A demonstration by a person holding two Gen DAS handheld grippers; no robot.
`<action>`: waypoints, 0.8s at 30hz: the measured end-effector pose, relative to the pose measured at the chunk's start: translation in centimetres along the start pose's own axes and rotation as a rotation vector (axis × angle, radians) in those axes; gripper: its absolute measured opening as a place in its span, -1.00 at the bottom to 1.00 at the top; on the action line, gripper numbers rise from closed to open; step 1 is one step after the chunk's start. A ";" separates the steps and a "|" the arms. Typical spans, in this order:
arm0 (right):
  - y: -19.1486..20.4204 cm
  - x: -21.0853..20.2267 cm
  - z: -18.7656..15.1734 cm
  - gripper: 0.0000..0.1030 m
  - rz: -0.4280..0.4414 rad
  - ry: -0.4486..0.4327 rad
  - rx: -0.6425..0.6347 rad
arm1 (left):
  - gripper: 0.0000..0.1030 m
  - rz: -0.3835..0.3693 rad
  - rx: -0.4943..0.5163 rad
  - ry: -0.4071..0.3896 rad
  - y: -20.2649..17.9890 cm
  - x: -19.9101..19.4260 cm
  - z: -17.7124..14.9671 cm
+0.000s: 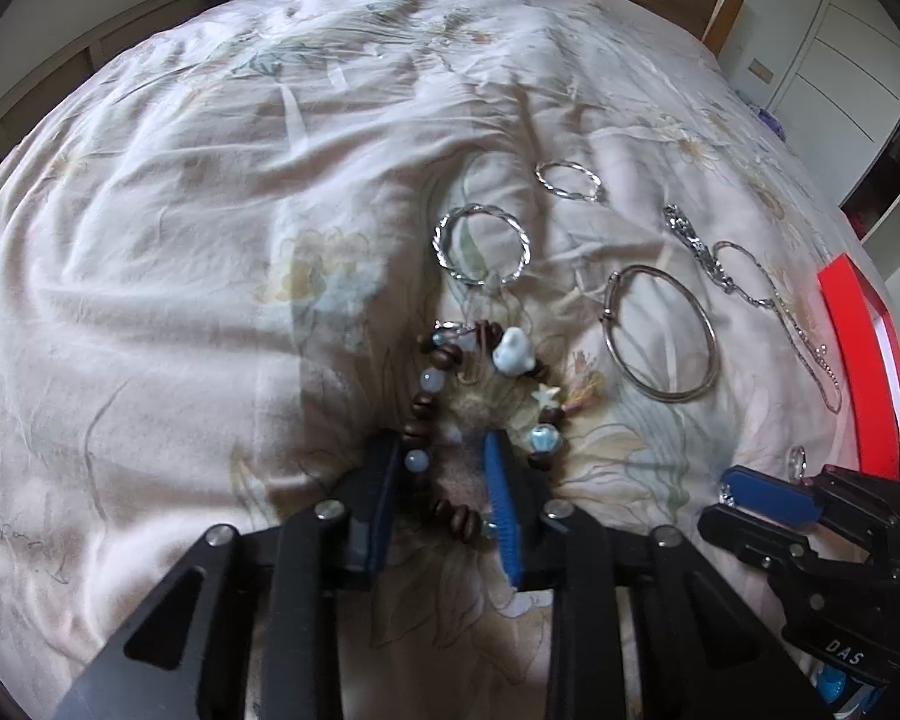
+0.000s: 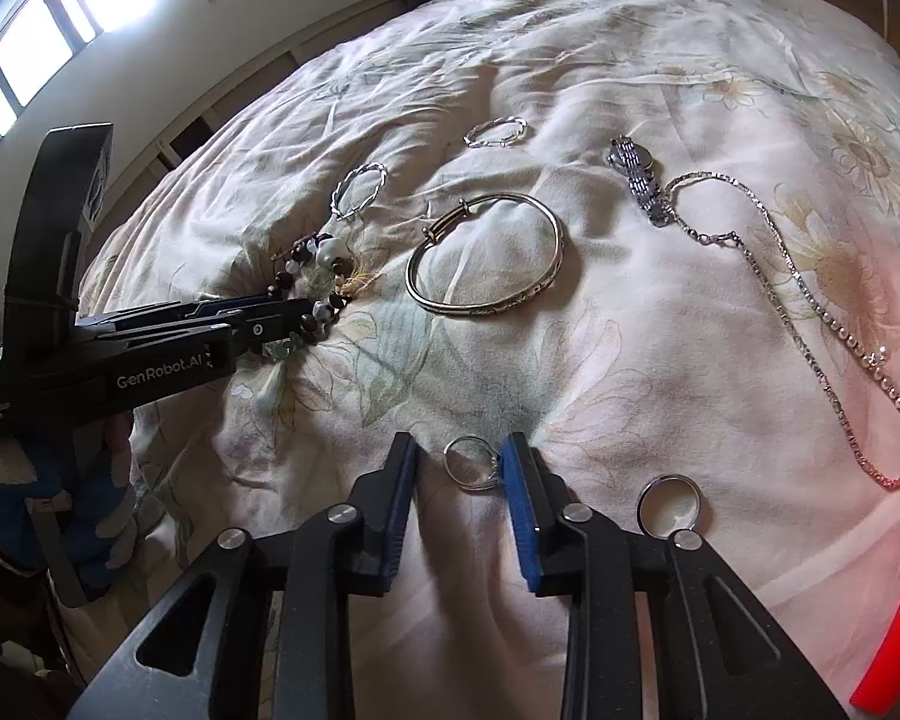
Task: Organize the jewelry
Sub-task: 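Grasp the beaded bracelet with the left tool while the right tool grasps a silver ring, then carry the beaded bracelet with the left tool while the right tool carries the ring to the box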
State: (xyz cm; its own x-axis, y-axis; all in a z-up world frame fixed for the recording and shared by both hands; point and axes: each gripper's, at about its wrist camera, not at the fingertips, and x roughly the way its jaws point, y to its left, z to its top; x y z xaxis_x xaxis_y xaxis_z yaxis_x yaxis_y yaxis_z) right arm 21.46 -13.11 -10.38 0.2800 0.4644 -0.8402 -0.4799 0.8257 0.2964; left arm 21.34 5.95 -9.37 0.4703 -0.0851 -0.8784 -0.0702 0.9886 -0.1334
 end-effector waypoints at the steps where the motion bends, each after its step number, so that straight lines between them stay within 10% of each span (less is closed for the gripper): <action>1: -0.1 0.0 0.0 -0.61 0.000 0.001 0.000 | -0.59 -0.002 0.001 0.000 0.0 0.0 0.0; 24: 3.5 -8.6 -3.2 -0.62 0.022 -0.098 0.000 | -0.83 -0.024 0.020 -0.101 -1.2 -9.9 -2.6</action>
State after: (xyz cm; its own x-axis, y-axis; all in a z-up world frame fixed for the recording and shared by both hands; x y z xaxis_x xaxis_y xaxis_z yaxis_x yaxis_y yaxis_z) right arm 14.71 -15.20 -3.50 0.3499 0.5115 -0.7848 -0.4868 0.8151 0.3142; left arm 14.50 5.26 -1.73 0.5576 -0.0966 -0.8244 -0.0408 0.9888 -0.1434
